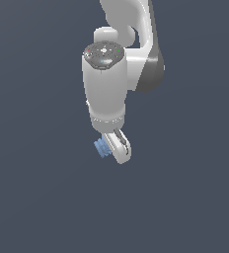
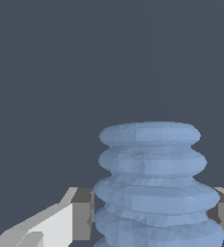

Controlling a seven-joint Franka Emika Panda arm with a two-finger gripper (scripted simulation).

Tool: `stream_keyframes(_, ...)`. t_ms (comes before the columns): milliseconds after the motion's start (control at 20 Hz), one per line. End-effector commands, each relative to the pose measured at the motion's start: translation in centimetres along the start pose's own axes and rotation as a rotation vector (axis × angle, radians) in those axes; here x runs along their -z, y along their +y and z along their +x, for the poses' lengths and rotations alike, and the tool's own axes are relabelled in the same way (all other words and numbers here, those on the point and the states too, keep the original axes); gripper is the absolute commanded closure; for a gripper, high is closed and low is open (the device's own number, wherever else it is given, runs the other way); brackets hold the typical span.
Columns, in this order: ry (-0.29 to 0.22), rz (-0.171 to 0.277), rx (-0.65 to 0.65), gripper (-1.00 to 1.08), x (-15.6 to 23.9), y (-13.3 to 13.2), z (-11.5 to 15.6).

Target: Pick up the object and move it to a goal position.

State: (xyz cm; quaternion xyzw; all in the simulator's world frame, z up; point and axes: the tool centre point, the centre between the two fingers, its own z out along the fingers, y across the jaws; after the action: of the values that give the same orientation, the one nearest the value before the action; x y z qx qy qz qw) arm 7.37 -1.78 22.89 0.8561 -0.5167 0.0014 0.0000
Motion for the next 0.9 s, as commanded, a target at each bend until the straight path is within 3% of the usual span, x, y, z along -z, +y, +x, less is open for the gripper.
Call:
stream_keyframes(0,-0.001,-0.001,0.0,1.08,2.0,-0.6,0.6)
stream_keyframes(400,-0.001,-0.002,0.0,1.08,7.1,-2.3,2.0)
stream_keyframes(850,-0.002,-0.002,0.001,1.08,9.9,-3.4,2.9)
